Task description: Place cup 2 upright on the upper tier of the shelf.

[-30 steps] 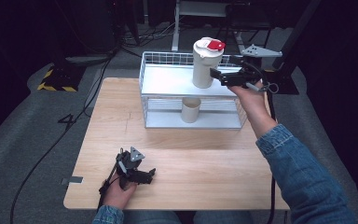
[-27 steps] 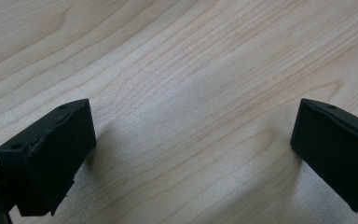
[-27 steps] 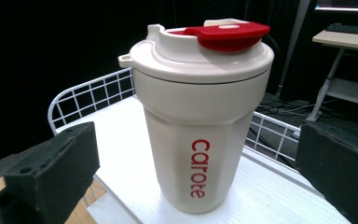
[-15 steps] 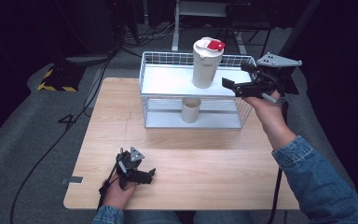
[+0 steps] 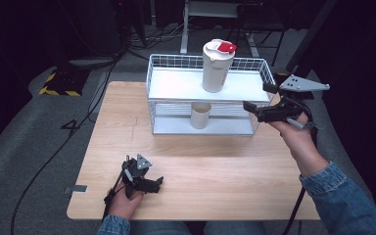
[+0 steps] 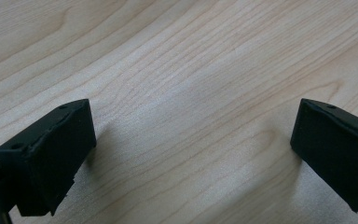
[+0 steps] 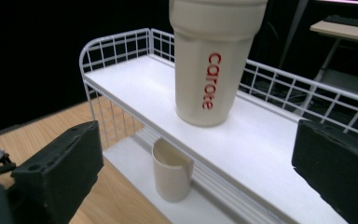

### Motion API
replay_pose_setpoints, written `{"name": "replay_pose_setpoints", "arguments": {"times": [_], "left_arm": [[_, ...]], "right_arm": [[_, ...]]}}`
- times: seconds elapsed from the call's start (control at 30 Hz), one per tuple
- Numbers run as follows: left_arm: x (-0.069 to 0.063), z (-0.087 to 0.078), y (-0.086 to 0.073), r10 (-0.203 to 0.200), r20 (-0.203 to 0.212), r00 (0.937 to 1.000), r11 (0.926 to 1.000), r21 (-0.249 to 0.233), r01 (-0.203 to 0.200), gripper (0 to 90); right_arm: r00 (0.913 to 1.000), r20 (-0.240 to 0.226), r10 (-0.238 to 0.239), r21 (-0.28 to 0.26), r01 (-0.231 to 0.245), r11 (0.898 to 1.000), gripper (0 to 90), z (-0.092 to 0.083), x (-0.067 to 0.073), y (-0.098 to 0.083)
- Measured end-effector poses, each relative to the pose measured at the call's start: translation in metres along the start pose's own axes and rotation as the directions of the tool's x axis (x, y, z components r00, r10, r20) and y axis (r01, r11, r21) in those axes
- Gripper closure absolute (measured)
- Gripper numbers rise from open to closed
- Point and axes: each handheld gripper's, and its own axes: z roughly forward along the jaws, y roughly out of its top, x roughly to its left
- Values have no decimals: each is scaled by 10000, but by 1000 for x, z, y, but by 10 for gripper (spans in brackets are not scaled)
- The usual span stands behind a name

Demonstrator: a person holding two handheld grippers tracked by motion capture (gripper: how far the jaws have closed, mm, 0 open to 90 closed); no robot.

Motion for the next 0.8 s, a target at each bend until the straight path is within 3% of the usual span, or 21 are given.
{"name": "replay_pose_setpoints", "arguments": {"times": [0.27, 0.4, 0.53, 0.8], "left_arm": [[0, 1, 1, -11, -7, 10000, 10000, -7, 11, 5], [0, 1, 1, -121, 2, 9999, 9999, -10, 121, 5], [1, 2, 2, -74, -44, 10000, 10000, 4, 74, 5], [2, 2, 3, -50, -66, 10000, 10000, 1, 50, 5]], "right_arm": [[9996, 209, 171, 276, -177, 9995, 29, -18, -2, -25], [9993, 378, 57, 729, -84, 9973, 39, -30, -4, -48], [9987, 463, -199, 941, 155, 9954, 104, -35, -3, -68], [9987, 495, 76, 1365, -143, 9905, 123, -41, -2, -109]]}}
